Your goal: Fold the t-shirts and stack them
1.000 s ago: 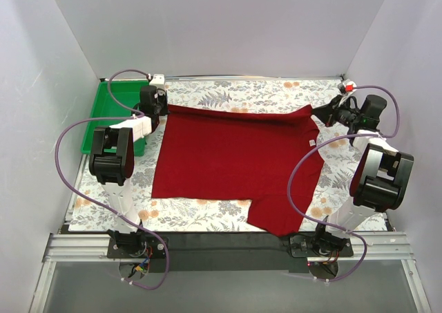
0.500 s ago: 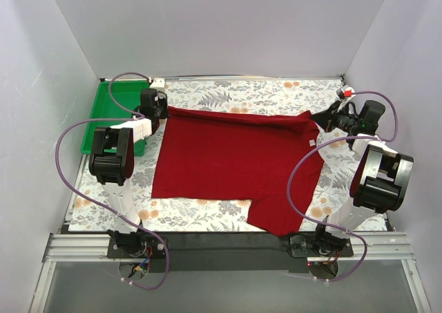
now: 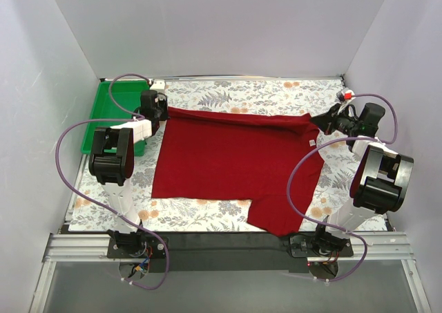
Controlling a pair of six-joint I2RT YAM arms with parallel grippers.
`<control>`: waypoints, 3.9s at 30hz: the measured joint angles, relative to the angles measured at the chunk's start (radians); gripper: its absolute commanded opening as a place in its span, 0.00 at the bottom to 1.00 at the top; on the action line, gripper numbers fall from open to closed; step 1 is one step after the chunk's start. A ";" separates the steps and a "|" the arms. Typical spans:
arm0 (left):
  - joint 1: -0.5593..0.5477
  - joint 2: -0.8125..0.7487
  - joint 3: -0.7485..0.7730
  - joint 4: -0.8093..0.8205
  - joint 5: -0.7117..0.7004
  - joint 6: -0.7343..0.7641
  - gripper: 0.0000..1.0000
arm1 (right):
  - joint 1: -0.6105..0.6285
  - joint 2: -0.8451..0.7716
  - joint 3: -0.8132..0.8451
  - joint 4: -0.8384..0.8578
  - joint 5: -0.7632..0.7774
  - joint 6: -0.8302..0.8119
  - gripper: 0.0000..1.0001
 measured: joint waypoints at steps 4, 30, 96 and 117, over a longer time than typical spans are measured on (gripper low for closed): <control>0.000 0.000 -0.008 -0.001 0.000 0.000 0.00 | 0.000 -0.002 -0.014 0.000 -0.006 -0.002 0.01; 0.002 -0.086 -0.065 -0.029 0.013 -0.018 0.36 | -0.001 -0.013 -0.027 0.000 -0.010 -0.018 0.01; -0.003 -1.238 -0.655 -0.378 0.322 -0.307 0.68 | 0.297 0.491 0.702 -1.046 0.389 -0.348 0.56; -0.003 -1.238 -0.655 -0.375 0.326 -0.307 0.68 | 0.309 0.491 0.677 -1.081 0.381 -0.364 0.24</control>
